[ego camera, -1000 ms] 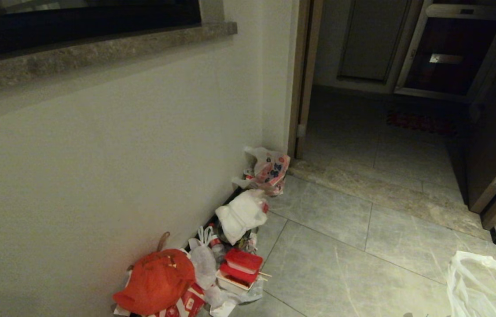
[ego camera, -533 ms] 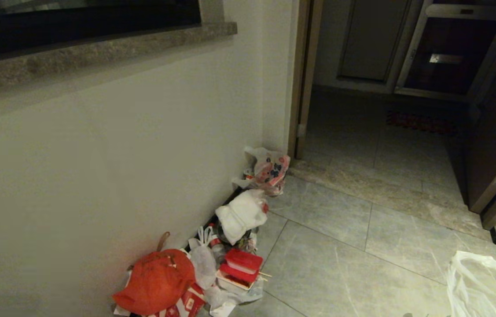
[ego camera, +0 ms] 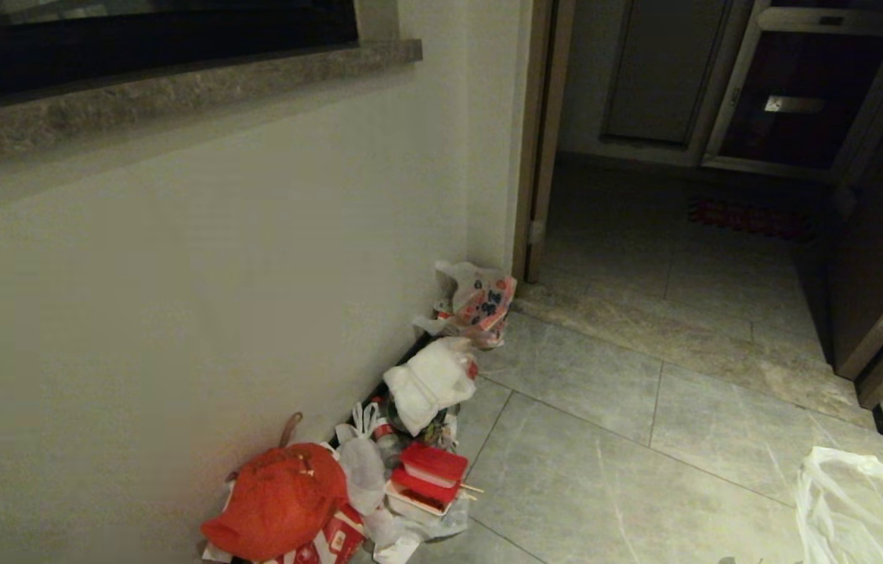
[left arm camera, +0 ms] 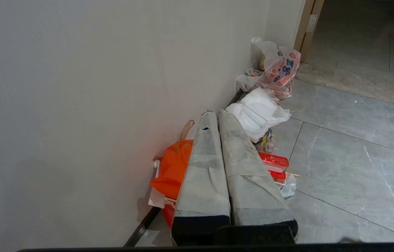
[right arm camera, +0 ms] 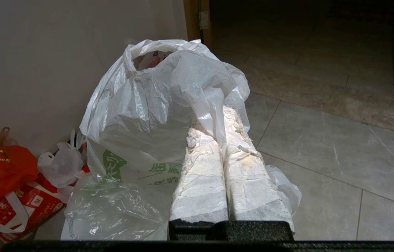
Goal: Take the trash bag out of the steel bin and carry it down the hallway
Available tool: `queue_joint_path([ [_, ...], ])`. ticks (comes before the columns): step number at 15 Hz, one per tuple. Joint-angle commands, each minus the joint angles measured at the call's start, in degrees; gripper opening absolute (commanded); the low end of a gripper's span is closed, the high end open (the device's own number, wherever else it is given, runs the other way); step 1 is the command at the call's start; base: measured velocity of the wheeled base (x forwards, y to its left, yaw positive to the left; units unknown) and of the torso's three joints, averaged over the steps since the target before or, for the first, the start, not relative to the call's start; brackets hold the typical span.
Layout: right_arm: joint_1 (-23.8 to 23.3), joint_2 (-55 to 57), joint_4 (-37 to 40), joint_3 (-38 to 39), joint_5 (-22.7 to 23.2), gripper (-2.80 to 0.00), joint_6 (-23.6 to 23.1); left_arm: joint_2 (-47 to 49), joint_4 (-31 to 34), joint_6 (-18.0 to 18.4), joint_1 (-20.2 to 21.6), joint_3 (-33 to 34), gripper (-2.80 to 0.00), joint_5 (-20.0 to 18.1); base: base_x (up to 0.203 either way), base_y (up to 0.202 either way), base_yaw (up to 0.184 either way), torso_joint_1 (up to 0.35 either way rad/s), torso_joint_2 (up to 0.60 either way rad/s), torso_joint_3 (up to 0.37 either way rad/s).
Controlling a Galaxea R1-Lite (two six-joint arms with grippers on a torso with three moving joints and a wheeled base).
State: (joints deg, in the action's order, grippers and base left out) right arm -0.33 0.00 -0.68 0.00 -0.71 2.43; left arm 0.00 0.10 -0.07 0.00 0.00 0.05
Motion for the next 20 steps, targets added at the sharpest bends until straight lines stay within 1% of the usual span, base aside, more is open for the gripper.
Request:
queue_joint_path([
  [1, -0.02, 0.0, -0.02, 0.0, 0.0, -2.8, 0.04, 0.0, -0.01, -0.01, 0.0, 0.0, -2.8, 0.04, 0.0, 0.0, 0.0, 0.0, 0.0, 0.0],
  [20, -0.02, 0.0, -0.02, 0.0, 0.0, -2.8, 0.04, 0.0, -0.01, -0.01, 0.0, 0.0, -2.8, 0.04, 0.0, 0.0, 0.0, 0.0, 0.0, 0.0],
])
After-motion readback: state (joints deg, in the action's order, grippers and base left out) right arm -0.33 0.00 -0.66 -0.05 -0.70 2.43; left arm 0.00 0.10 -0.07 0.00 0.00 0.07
